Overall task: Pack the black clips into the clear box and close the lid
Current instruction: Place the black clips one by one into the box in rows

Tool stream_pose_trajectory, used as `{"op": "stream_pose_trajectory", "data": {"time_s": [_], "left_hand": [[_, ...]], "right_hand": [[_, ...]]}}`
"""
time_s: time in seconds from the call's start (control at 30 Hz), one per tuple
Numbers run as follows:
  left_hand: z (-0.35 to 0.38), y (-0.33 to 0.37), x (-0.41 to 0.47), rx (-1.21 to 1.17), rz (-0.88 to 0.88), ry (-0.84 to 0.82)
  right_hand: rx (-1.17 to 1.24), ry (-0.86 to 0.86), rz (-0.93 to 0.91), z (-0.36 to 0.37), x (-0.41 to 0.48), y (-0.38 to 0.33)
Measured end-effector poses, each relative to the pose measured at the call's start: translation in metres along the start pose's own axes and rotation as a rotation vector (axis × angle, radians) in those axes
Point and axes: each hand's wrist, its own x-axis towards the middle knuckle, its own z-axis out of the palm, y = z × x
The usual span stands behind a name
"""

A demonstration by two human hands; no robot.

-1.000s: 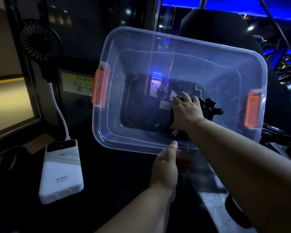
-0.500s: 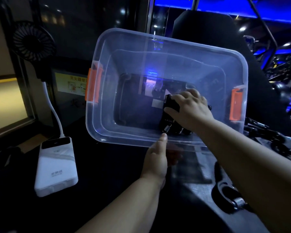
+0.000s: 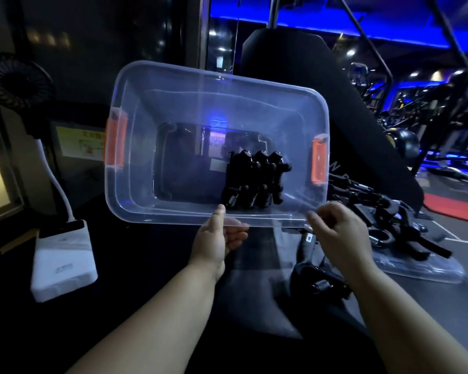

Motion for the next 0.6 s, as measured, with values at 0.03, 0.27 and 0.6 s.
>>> {"op": "stream_pose_trajectory", "data": {"time_s": [0.03,0.27,0.6], "left_hand": [[0.0,0.0,0.0,0.005,0.001,0.002],[0.001,-0.001,-0.002,0.015,0.004,0.019],[0.0,-0.002,-0.003,0.038,0.005,0.033]], "right_hand": [[-0.028,-0.05,0.056,-0.003,-0.006,0.009],[-0.246,-0.362,0.271,-0.009,-0.038,0.033],[-0.386,-0.404,0.187,-0.005,-0.045,0.024]]}}
